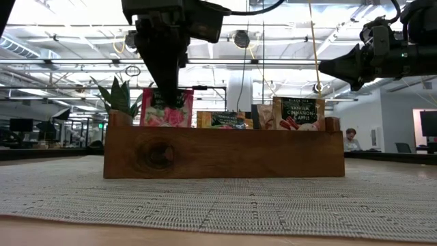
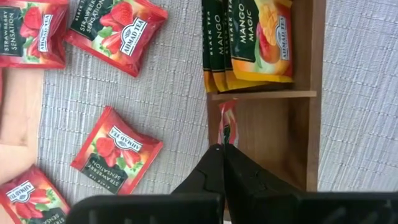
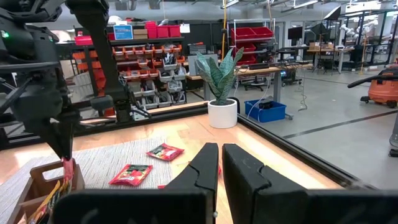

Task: Pick & Place Tea
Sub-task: Put the red tea bag into the left compartment of the wood organizer

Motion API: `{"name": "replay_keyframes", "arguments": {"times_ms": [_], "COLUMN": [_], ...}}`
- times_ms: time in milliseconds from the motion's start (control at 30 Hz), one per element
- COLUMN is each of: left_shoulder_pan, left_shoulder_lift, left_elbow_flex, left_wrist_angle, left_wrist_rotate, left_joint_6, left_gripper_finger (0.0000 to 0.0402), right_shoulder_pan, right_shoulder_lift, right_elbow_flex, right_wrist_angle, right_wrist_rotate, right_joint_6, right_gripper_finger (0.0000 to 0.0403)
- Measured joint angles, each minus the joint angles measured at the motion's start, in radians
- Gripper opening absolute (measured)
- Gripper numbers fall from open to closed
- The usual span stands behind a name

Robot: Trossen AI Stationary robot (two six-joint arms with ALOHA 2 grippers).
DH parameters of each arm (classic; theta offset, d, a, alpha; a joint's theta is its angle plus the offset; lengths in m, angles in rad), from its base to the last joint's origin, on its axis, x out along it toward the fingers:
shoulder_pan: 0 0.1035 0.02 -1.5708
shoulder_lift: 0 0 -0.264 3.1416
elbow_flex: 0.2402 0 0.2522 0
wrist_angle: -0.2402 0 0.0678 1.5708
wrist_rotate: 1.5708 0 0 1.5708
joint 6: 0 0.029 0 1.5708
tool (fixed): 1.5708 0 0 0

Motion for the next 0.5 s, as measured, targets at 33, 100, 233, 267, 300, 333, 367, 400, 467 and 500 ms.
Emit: {"name": "replay_keyframes", "arguments": {"times_ms": [33, 100, 233, 267, 300, 333, 367, 400, 467, 500], "left_shoulder_pan": [-0.001, -0.007, -0.025, -0.029, -0.033, -0.037, -0.041, -0.045, -0.049, -0.052], "left_shoulder_lift": [0.0, 0.0, 0.005, 0.005, 0.005, 0.005, 0.005, 0.005, 0.005, 0.005], "left_elbow_flex": [0.0, 0.0, -0.003, -0.004, -0.004, -0.004, -0.004, -0.004, -0.004, -0.004], "left_wrist_angle": [0.0, 0.001, 0.011, 0.01, 0.012, 0.014, 0.016, 0.016, 0.016, 0.016], "left_wrist_rotate": [-0.001, -0.015, -0.04, -0.042, -0.043, -0.048, -0.059, -0.07, -0.085, -0.089], "left_joint_6": [-0.008, -0.015, -0.035, -0.044, -0.05, -0.053, -0.057, -0.063, -0.078, -0.085], "left_gripper_finger": [0.0001, 0.0001, 0.0001, 0.0001, 0.0001, 0.0001, 0.0001, 0.0001, 0.0, 0.0], "right_shoulder_pan": [0.0, 0.0, 0.0, 0.0, 0.0, 0.0, 0.0, 0.0, 0.0, 0.0], "right_shoulder_lift": [0.0, 0.0, 0.0, 0.0, 0.0, 0.0, 0.0, 0.0, 0.0, 0.0], "right_elbow_flex": [0.0, 0.0, 0.0, 0.0, 0.0, 0.0, 0.0, 0.0, 0.0, 0.0], "right_wrist_angle": [0.0, 0.0, 0.0, 0.0, 0.0, 0.0, 0.0, 0.0, 0.0, 0.0], "right_wrist_rotate": [0.0, 0.0, 0.0, 0.0, 0.0, 0.0, 0.0, 0.0, 0.0, 0.0], "right_joint_6": [0.0, 0.0, 0.0, 0.0, 0.0, 0.0, 0.0, 0.0, 0.0, 0.0], "right_gripper_finger": [0.0013, 0.0013, 0.0014, 0.0013, 0.0013, 0.0013, 0.0013, 0.0014, 0.0013, 0.0013]}}
